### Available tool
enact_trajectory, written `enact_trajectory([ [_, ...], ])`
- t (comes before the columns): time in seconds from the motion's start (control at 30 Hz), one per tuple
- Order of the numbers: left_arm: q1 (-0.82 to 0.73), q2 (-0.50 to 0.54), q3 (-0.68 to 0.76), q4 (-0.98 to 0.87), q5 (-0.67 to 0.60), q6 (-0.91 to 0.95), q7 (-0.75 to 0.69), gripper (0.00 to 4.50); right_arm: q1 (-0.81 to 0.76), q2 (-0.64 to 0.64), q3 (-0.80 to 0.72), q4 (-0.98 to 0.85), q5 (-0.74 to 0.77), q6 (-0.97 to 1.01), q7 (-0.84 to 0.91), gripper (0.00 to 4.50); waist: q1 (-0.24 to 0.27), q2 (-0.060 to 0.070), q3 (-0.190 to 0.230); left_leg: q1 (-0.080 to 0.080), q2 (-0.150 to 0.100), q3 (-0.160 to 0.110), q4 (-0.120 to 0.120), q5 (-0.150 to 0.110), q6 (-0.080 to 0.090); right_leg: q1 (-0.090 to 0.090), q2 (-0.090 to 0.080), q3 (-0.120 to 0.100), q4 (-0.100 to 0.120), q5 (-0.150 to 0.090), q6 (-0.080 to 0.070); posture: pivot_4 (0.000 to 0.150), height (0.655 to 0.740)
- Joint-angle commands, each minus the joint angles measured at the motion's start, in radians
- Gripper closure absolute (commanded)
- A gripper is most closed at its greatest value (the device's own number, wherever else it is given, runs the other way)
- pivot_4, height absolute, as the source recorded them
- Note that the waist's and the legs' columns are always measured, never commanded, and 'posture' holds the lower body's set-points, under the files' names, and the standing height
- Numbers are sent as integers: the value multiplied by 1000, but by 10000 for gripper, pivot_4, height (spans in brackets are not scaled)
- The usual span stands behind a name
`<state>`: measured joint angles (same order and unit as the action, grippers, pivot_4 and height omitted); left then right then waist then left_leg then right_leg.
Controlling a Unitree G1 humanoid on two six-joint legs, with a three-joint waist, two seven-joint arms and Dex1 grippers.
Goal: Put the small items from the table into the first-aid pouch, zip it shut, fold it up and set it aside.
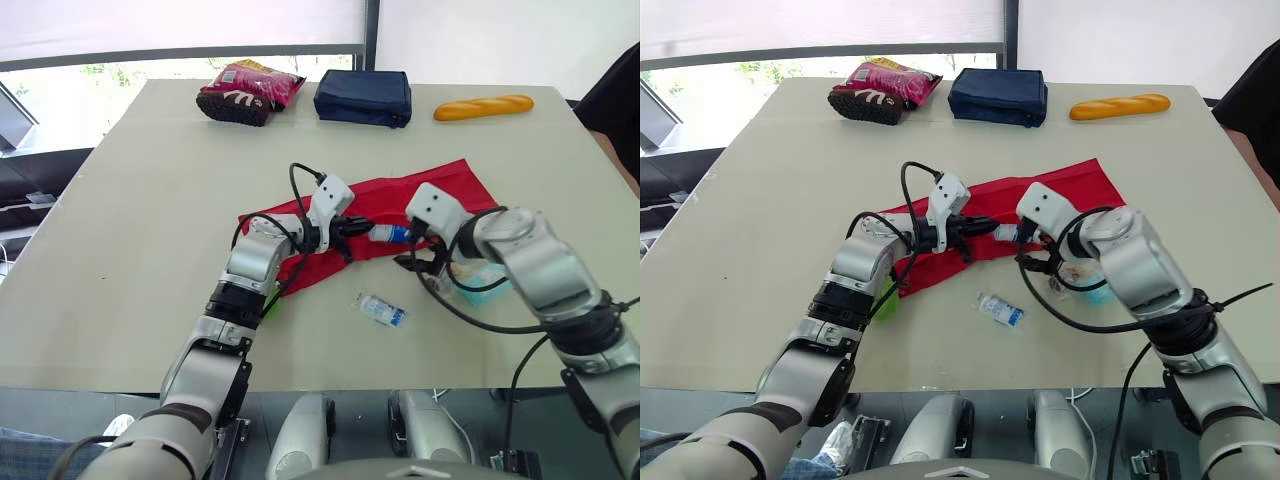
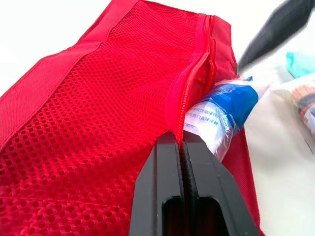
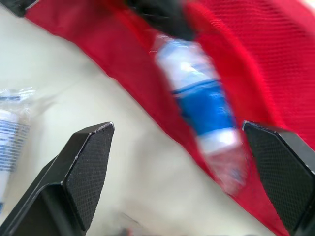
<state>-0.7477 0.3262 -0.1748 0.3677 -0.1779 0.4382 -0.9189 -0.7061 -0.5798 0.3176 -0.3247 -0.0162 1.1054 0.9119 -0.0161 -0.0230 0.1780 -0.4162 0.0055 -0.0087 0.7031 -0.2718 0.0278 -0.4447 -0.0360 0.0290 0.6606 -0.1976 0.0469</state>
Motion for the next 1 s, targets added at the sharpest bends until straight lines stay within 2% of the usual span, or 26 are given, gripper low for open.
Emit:
enact_trajectory([
  [0.03,-38,11,-7,19,6,-59,-49,45000,6,-37,-68,39,58,-86,23,2680,0,0,0,0,0,0,0,0,0,0,0,0,0,0,0,1500,7105],
  [0.1,-48,15,-8,41,9,-83,-72,45000,14,-65,-90,77,80,-146,38,8474,0,0,0,0,0,1,0,0,0,0,0,0,0,0,0,1500,7105],
  [0.23,-63,14,-10,76,12,-116,-111,45000,33,-112,-85,122,119,-260,92,30212,0,0,0,0,0,1,0,0,0,0,0,0,0,0,0,1500,7105],
  [0.27,-66,15,-13,83,14,-125,-120,45000,37,-119,-83,138,122,-286,99,31209,-1,0,0,0,0,1,0,0,0,0,0,0,0,0,0,1500,7105],
  [0.3,-69,16,-14,92,16,-136,-131,45000,40,-126,-79,163,123,-331,110,37781,0,0,0,0,0,1,0,0,0,0,0,0,0,0,0,1500,7105],
  [0.37,-74,16,-15,105,18,-150,-144,45000,42,-133,-76,199,124,-391,123,43914,1,0,0,0,0,1,0,0,0,0,0,0,0,0,0,1500,7105],
  [0.67,-87,16,-10,145,32,-178,-158,45000,29,-125,-15,346,77,-597,176,43914,1,0,0,0,0,2,0,0,0,0,0,1,0,0,0,1500,7105],
  [1.0,-68,16,-12,110,27,-160,-156,45000,31,-7,10,347,86,-580,148,43914,1,0,0,0,0,1,0,0,0,0,1,1,0,0,0,1500,7105],
])
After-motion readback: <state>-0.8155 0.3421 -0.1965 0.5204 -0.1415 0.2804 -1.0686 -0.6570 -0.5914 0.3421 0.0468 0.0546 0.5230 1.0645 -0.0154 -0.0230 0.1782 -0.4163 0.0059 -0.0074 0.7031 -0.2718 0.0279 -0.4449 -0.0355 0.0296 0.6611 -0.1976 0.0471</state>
